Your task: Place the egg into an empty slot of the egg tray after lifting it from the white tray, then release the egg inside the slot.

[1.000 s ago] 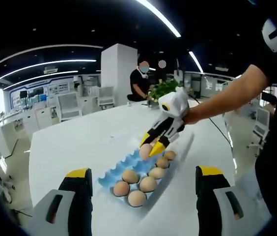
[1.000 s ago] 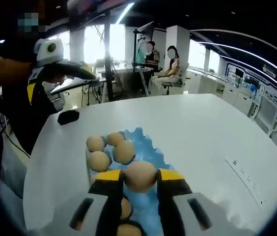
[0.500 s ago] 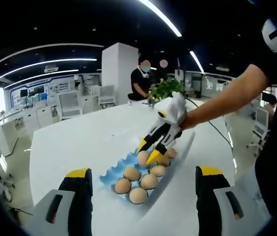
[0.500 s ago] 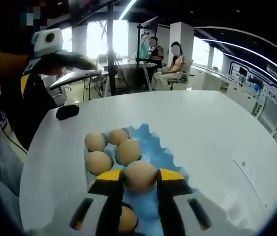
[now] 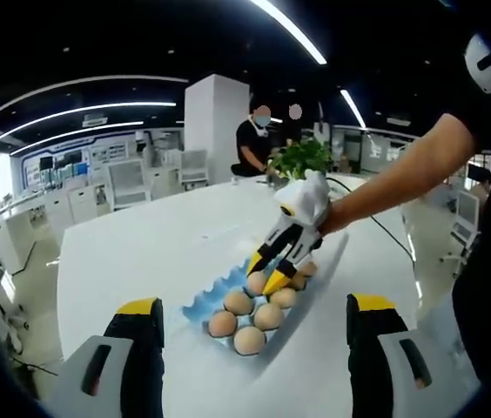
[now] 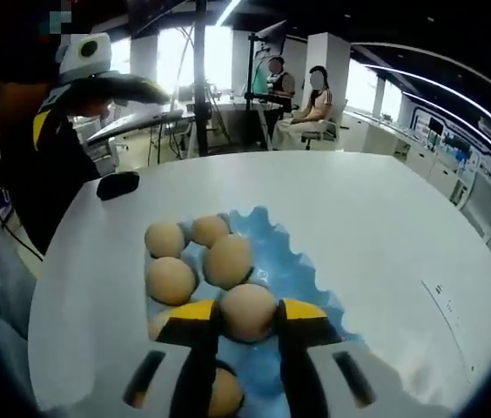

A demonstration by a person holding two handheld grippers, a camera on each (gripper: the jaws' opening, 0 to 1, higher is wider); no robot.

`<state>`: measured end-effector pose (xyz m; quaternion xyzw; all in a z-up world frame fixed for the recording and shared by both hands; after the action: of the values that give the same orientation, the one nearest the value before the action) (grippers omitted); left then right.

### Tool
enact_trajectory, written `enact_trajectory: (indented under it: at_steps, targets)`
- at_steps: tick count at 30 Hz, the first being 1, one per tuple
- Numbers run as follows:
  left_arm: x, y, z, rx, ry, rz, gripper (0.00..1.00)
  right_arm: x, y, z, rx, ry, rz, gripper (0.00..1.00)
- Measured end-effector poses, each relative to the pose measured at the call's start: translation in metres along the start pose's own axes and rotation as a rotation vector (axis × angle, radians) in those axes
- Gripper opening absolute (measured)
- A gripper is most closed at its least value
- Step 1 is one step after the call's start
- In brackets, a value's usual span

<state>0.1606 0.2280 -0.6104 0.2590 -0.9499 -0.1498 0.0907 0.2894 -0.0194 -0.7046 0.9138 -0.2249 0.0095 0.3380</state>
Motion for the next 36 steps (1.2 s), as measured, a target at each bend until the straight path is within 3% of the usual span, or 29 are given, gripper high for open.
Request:
enact_trajectory:
  at_steps: [10,14,36]
  targets:
    - [0.0,-0.002,-0.003,0.004,-0.004,-0.002,0.89,0.0,0.002,0.001,0.0,-0.002,-0.005,0.29]
    - [0.0,-0.002,-0.003,0.005,-0.006,-0.003,0.89,0.002,0.005,0.0,0.022,-0.032,0.002,0.37]
    - [0.006,-0.01,-0.006,0.008,-0.018,0.017,0.89,0.015,0.045,0.021,0.036,-0.072,0.049,0.35]
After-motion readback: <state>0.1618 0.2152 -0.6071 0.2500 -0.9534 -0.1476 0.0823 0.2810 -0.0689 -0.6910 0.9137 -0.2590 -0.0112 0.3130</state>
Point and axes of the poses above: the point that each gripper's makers call its tool centre point, and the gripper's own axes: y roughly backward along the fingers, x roughly to its right, z roughly out of its underside, the point moved 10 cm from there along y, roughly backward along the fingers, and after that the axes turned 11 degrees about z, right-handed, at the moved point
